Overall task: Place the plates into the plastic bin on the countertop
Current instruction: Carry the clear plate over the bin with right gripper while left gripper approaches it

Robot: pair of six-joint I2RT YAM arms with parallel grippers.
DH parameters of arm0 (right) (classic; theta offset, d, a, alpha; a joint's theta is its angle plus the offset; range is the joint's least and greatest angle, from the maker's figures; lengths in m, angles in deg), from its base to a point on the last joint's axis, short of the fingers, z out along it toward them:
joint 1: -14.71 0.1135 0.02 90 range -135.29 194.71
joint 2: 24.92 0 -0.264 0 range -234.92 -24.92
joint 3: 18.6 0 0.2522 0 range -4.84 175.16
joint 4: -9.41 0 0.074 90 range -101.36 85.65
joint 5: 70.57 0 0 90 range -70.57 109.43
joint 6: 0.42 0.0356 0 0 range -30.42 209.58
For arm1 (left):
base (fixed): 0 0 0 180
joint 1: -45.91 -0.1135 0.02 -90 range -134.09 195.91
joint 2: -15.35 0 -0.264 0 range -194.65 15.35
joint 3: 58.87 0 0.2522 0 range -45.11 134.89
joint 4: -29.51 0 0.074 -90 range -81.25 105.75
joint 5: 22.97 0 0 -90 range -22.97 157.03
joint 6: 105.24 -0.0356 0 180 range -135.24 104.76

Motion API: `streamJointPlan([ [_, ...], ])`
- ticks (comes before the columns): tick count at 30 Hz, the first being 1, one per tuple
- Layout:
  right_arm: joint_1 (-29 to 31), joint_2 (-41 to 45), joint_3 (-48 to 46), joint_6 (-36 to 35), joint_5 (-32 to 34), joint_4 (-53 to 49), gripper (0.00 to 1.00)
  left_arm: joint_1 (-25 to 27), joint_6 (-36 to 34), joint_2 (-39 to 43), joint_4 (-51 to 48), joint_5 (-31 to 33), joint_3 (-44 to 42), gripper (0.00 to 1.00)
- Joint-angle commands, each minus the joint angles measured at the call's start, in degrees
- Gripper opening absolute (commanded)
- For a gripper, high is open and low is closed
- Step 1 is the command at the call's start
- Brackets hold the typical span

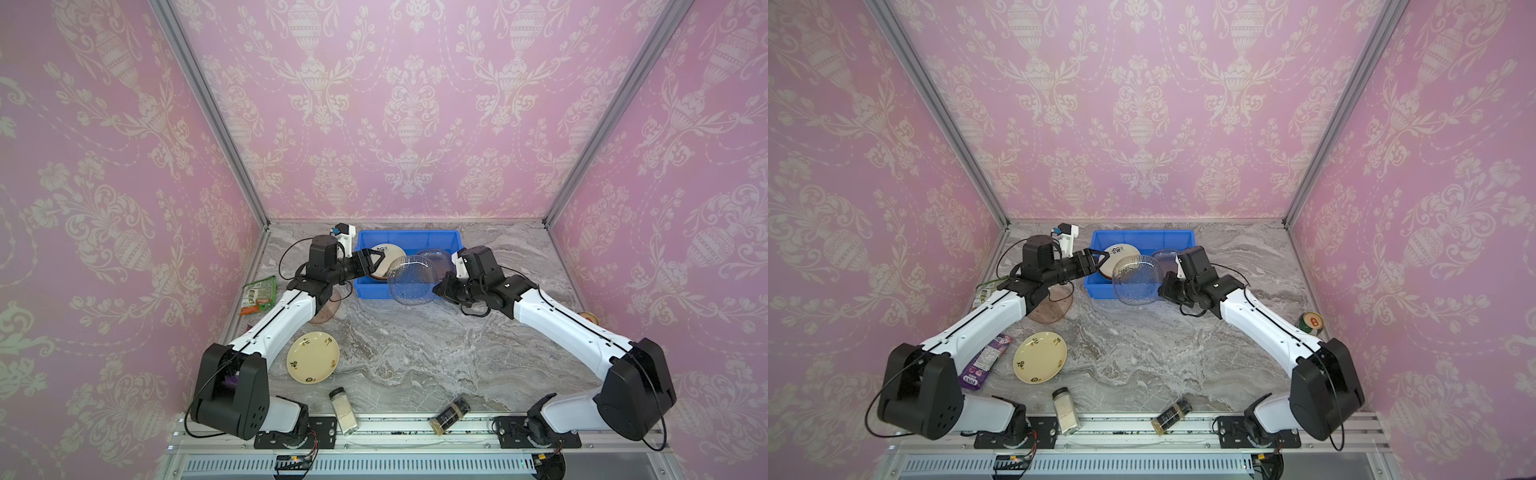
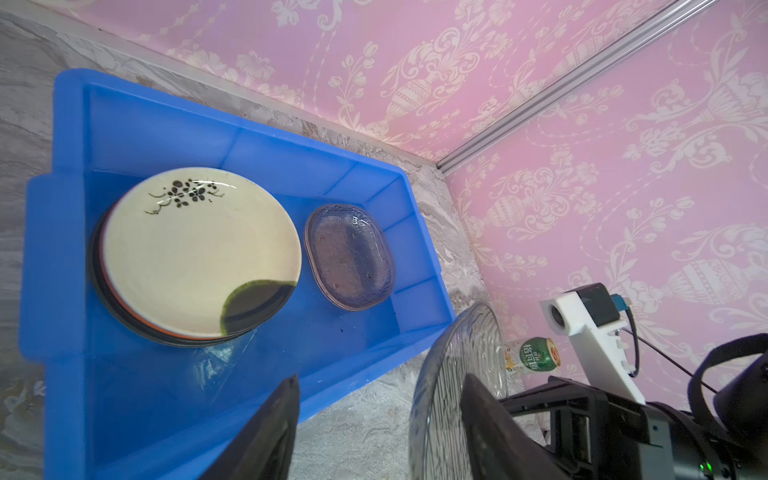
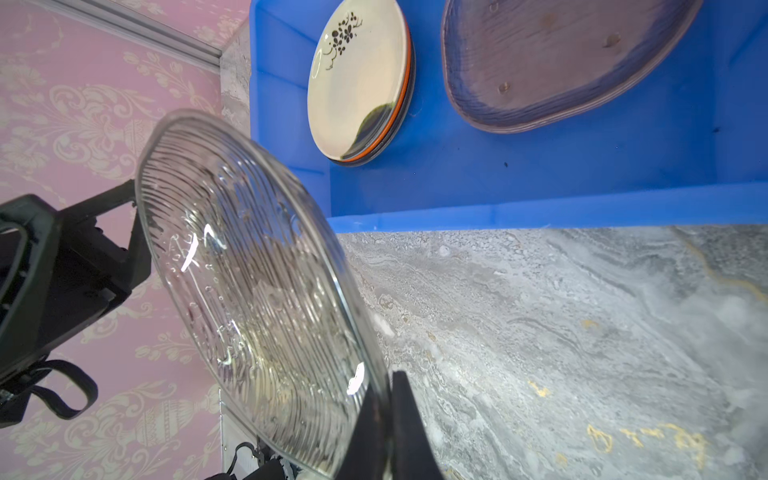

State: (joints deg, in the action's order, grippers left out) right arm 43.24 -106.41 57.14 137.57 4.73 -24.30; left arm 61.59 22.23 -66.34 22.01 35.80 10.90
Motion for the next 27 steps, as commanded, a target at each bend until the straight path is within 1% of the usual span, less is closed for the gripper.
streamJointPlan([
  [1,-1.45,-1.69,0.42,-0.38,-0.23,3.94,0.0,1.8,2.15,-2.55,3.54,-3.31,1.36,0.55],
  [7,-2.74,-4.95,2.9,-0.26,-1.07,5.95,0.0,3.58,3.4,-6.14,5.25,-3.41,2.2,0.57],
  [12,-3.61,-6.53,4.17,0.15,-1.68,6.98,0.0,4.05,3.18,-8.05,4.86,-2.8,3.21,0.55],
  [15,-3.96,-6.66,4.65,0.27,-1.54,7.2,0.0,4.12,2.96,-9.43,4.06,-2.51,3.99,0.48],
  [18,-4.22,-6.83,4.73,0.29,-1.17,7.03,0.0,4.11,2.61,-10.69,3.05,-1.81,4.92,0.35],
  [21,-4.21,-7.13,5.0,0.07,-1.41,6.94,0.0,4.19,2.15,-12.07,1.74,-1.21,6.31,0.31],
  [23,-4.19,-7.55,7.06,0.09,-1.32,6.77,0.0,4.28,1.82,-13.12,0.59,-0.96,7.57,0.24],
  [27,-4.26,-8.04,7.97,-0.41,-0.17,5.5,0.0,4.64,0.52,-15.22,-1.78,-0.08,9.95,0.16],
])
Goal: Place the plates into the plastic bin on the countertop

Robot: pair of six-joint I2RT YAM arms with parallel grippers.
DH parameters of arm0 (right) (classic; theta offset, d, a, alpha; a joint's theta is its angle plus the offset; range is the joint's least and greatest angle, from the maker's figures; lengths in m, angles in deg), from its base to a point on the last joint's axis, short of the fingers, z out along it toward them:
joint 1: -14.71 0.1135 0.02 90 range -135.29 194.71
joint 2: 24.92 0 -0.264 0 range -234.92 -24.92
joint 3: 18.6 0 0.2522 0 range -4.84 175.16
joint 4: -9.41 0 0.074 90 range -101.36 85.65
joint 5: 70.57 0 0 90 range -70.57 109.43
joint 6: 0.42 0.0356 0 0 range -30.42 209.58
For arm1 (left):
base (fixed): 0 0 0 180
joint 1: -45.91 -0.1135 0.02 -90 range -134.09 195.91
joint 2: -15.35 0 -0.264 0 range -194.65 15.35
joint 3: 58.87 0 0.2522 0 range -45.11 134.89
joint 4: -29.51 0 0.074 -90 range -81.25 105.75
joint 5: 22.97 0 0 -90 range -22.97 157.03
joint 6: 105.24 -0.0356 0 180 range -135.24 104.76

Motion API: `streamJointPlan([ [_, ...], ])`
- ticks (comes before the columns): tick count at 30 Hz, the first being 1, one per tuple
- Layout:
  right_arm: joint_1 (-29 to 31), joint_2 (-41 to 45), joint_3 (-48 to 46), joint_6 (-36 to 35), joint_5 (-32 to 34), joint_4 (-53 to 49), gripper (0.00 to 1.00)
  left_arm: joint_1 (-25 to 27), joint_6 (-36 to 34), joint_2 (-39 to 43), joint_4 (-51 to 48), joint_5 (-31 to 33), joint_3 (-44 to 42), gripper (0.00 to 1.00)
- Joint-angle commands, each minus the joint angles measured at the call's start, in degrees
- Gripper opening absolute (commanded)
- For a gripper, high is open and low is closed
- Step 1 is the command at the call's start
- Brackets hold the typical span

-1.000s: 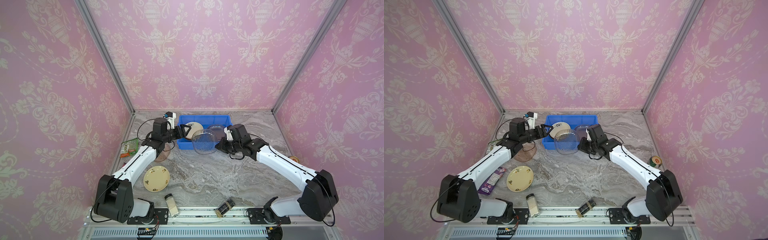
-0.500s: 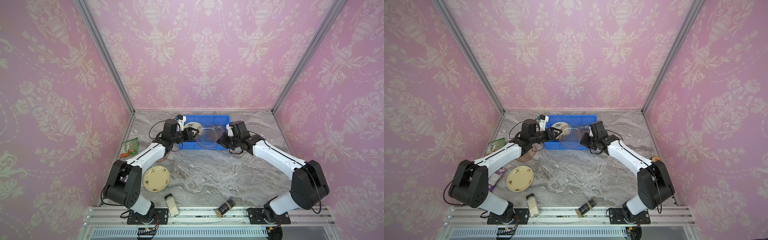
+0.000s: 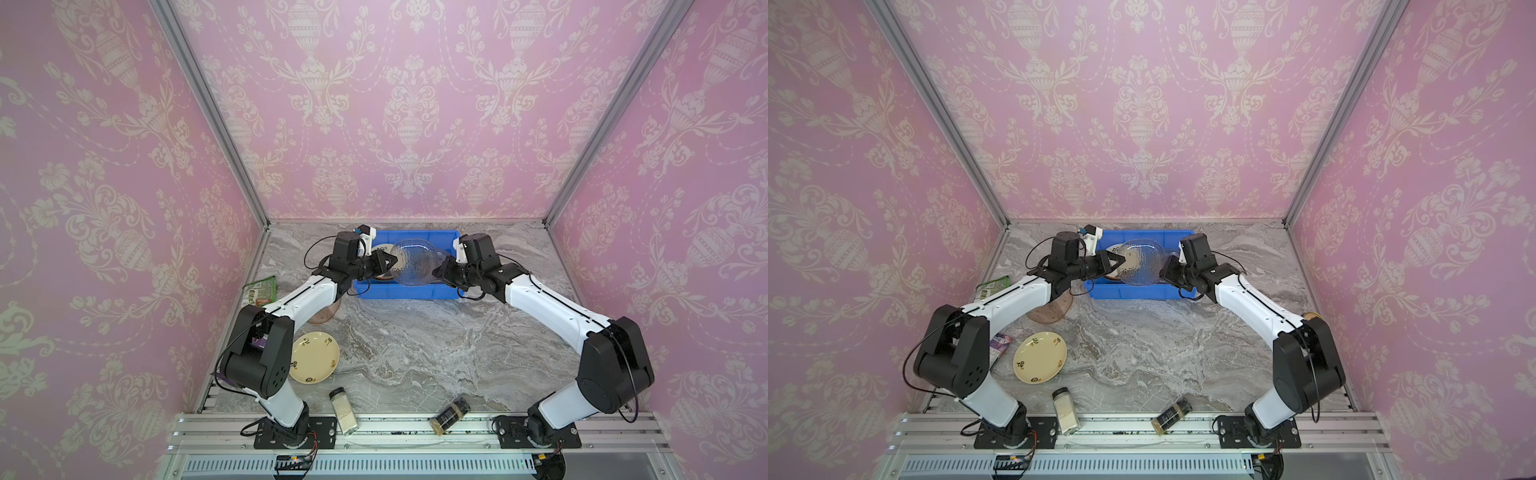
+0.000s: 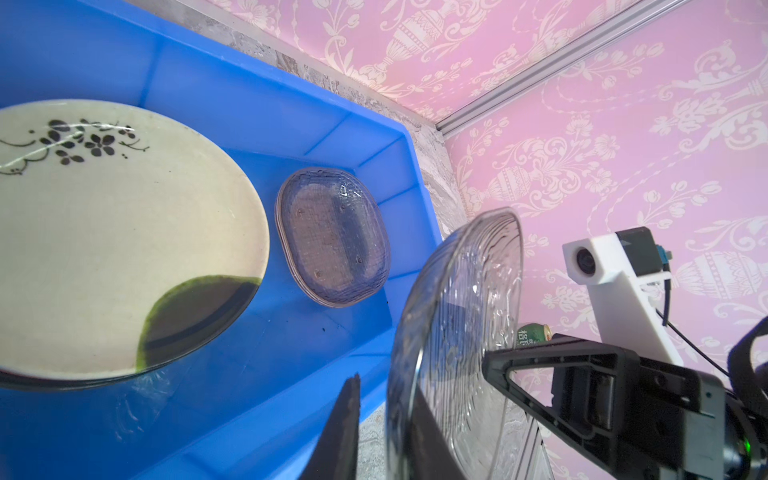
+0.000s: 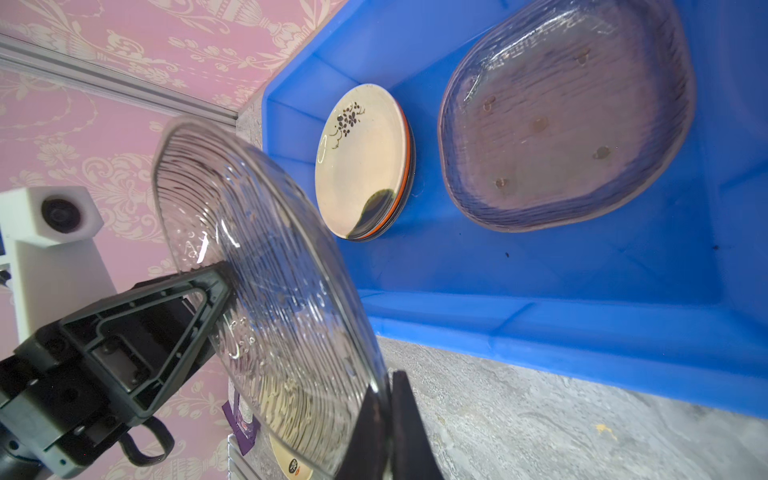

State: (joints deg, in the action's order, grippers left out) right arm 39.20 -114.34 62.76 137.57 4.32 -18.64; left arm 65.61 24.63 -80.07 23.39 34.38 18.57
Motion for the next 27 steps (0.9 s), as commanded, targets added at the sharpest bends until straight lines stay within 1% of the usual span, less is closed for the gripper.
streamJointPlan([
  [1,-0.16,0.02,2.45,-0.53,0.58,-0.34,0.0,0.67,-2.19,-1.96,-3.68,1.61,2.76,0.14],
  [3,-0.15,0.29,2.63,-0.88,1.55,-0.63,0.0,0.84,-2.64,-2.91,-4.83,2.09,3.84,0.12],
  [6,-0.2,0.74,3.35,-1.81,2.76,-1.9,0.14,1.04,-3.23,-4.24,-6.57,3.1,5.38,0.07],
  [8,-0.16,1.16,3.79,-2.21,3.61,-2.71,0.26,1.17,-3.51,-5.04,-7.29,3.49,6.45,0.04],
  [9,-0.2,1.4,4.09,-2.53,4.13,-3.22,0.31,1.22,-3.55,-5.64,-7.9,3.78,7.17,0.03],
  [12,-0.51,2.06,5.44,-3.54,5.12,-5.48,0.41,1.53,-4.17,-7.53,-9.5,4.28,9.67,0.02],
  [13,-0.71,2.43,5.97,-3.91,5.41,-6.4,0.42,1.56,-4.3,-8.3,-10.16,4.51,10.6,0.0],
  [16,-2.29,4.62,6.72,-4.41,6.27,-8.47,0.44,1.65,-4.86,-10.86,-12.14,5.08,14.05,0.0],
  [20,-6.39,7.72,5.82,-4.65,6.52,-8.8,0.45,1.96,-4.93,-15.57,-15.33,6.27,20.16,0.0],
  [24,-11.0,7.87,6.48,-4.74,4.39,-9.84,0.45,2.6,-4.44,-21.64,-19.91,6.96,28.36,0.0],
  [27,-13.04,7.27,7.14,-4.48,3.02,-9.93,0.44,2.79,-3.33,-25.65,-23.56,8.12,34.24,0.0],
])
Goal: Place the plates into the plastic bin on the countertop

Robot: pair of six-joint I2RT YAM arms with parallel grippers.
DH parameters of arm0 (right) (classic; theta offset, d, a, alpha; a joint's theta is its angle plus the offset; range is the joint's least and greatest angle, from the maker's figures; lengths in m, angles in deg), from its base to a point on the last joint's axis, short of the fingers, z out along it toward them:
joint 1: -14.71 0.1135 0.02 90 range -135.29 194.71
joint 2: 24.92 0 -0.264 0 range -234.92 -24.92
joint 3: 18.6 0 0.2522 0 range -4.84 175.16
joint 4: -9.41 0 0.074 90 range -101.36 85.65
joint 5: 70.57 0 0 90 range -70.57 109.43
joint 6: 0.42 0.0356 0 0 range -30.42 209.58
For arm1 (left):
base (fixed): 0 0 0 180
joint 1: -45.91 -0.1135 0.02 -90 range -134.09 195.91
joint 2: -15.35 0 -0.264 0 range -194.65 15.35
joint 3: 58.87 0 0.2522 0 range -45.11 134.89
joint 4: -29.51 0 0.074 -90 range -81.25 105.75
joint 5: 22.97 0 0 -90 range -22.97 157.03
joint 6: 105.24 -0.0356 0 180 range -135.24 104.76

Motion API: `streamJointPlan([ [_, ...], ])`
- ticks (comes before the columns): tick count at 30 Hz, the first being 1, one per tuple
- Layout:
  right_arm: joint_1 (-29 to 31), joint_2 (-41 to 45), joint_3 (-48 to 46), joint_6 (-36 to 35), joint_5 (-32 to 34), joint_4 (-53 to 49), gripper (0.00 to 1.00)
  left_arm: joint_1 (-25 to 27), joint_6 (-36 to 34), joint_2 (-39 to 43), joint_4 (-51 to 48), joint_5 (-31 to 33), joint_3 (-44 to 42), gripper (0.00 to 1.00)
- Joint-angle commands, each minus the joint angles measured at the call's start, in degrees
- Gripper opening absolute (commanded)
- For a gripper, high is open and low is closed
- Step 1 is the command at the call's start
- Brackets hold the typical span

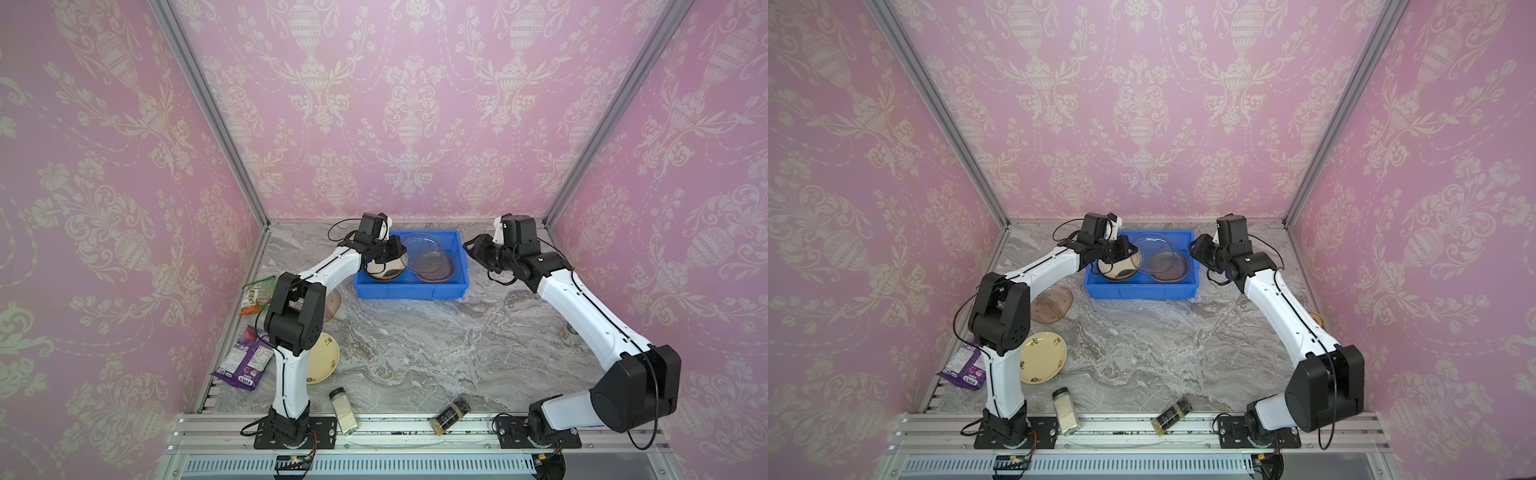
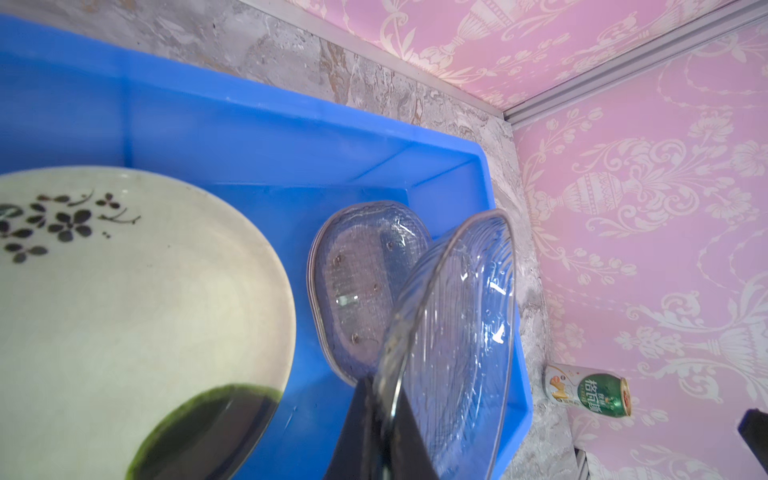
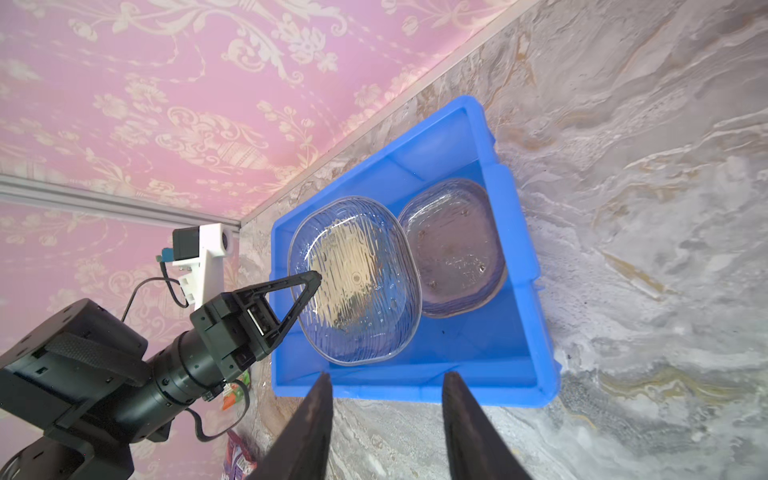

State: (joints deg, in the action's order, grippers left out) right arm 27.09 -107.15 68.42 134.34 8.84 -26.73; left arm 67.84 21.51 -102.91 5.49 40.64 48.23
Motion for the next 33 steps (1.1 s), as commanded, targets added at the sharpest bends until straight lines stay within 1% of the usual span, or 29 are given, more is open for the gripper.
streamJointPlan([
  [1,-1.41,-0.32,1.96,-1.11,-1.94,-2.09,0.44,0.57,0.21,-3.86,-6.21,1.95,5.95,0.0],
  [7,-3.4,-3.7,5.0,-1.23,-4.98,-2.8,0.44,1.59,1.24,-10.39,-11.73,2.41,15.61,0.0],
  [10,-3.76,-5.09,6.23,-1.33,-5.95,-2.9,0.44,2.31,1.52,-12.82,-14.35,3.35,19.01,0.0],
  [15,-4.14,-6.55,7.3,-1.37,-7.41,-2.68,0.44,2.68,3.58,-14.51,-15.21,5.29,19.86,0.0],
  [24,-4.76,-7.94,7.08,-0.99,-10.0,-1.19,0.43,3.9,4.98,-16.15,-14.83,5.17,21.09,0.0],
  [33,-5.04,-7.81,6.16,-0.87,-10.93,-0.22,0.42,4.42,7.0,-18.59,-14.43,4.69,23.28,0.0],
])
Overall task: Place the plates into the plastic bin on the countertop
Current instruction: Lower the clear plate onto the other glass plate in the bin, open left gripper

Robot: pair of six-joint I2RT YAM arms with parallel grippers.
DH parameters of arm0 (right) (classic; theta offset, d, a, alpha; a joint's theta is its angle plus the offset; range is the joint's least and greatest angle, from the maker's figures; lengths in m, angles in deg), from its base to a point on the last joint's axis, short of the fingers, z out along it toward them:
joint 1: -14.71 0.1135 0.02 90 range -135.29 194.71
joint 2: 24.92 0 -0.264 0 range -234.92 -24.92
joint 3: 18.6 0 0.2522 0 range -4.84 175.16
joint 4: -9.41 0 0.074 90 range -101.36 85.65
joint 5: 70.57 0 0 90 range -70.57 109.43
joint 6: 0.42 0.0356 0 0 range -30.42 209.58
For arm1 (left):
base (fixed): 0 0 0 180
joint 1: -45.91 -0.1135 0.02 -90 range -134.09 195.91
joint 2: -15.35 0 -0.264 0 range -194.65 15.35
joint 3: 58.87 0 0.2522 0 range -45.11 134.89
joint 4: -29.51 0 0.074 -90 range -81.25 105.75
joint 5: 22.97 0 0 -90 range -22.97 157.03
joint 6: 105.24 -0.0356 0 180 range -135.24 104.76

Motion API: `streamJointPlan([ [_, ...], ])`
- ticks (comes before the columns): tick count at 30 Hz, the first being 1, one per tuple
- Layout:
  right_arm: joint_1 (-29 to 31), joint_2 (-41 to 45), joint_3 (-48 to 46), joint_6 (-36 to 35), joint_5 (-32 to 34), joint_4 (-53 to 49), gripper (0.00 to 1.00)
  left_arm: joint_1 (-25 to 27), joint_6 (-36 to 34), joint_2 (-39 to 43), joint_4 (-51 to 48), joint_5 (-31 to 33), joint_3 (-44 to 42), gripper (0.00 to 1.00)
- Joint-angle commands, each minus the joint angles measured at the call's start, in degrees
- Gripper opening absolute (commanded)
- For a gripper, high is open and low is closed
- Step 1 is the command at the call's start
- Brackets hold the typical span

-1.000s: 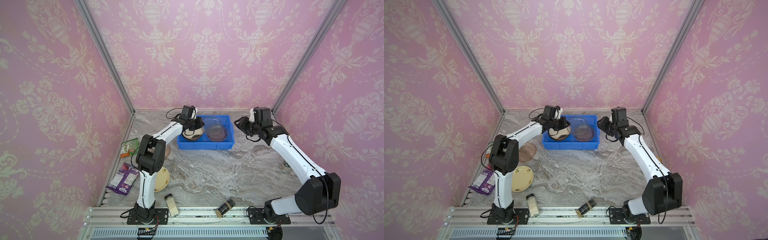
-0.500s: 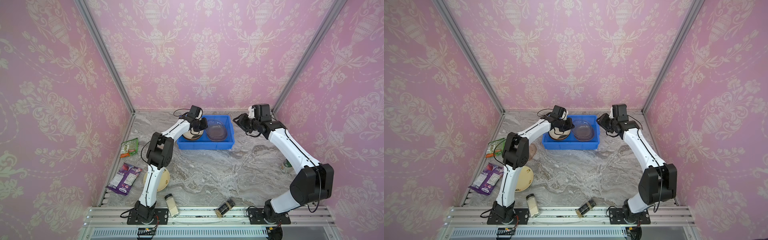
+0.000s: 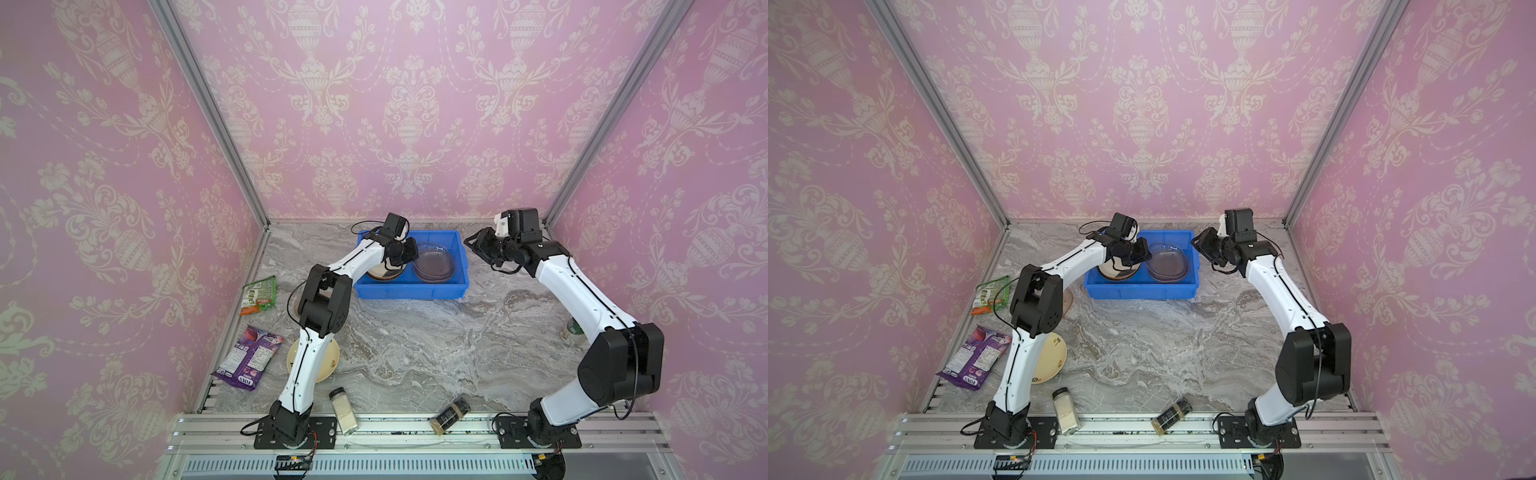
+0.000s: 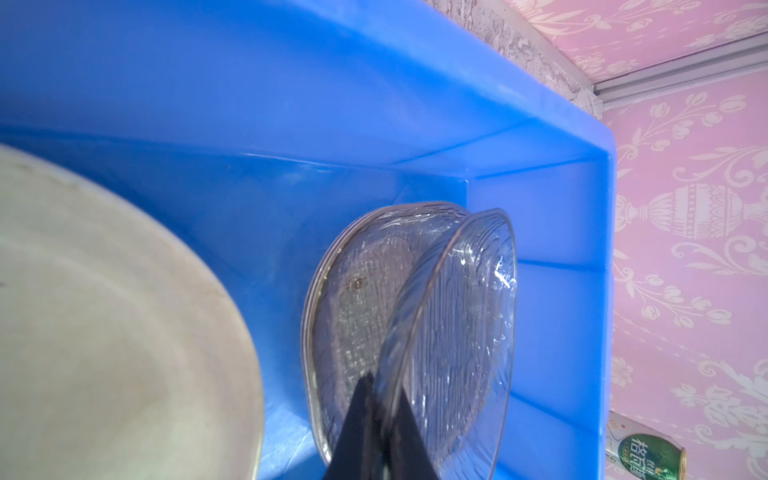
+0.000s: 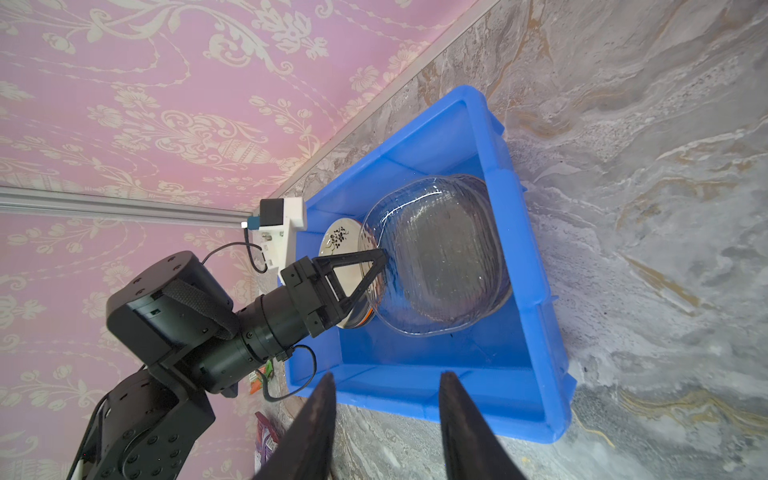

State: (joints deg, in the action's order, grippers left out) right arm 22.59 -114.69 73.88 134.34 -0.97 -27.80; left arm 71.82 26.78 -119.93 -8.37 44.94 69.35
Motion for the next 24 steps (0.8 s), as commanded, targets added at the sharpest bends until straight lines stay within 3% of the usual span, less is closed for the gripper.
streamJointPlan([
  [1,-0.58,-0.3,0.65,-0.85,-1.26,0.93,0.42,0.52,1.75,-1.89,-1.05,0.3,2.91,0.0],
  [7,-0.69,-0.03,0.58,-0.82,-1.4,1.21,0.42,1.06,-0.13,-3.5,-6.08,1.65,7.29,0.02],
  [11,-0.76,0.39,0.26,-0.64,-1.84,1.85,0.41,1.25,-1.54,-3.04,-7.49,3.08,8.0,0.42],
  [12,-0.76,0.65,-0.01,-0.4,-1.93,2.32,0.41,1.24,-1.77,-2.8,-7.73,3.32,8.14,0.48],
  [15,-0.68,1.35,-0.64,-0.12,-1.93,3.26,0.42,1.33,-2.87,-2.92,-9.79,4.21,9.97,0.54],
  [24,-0.71,2.07,-2.7,0.86,-2.57,5.91,0.41,1.66,-6.42,-4.28,-17.63,7.87,15.92,0.55],
])
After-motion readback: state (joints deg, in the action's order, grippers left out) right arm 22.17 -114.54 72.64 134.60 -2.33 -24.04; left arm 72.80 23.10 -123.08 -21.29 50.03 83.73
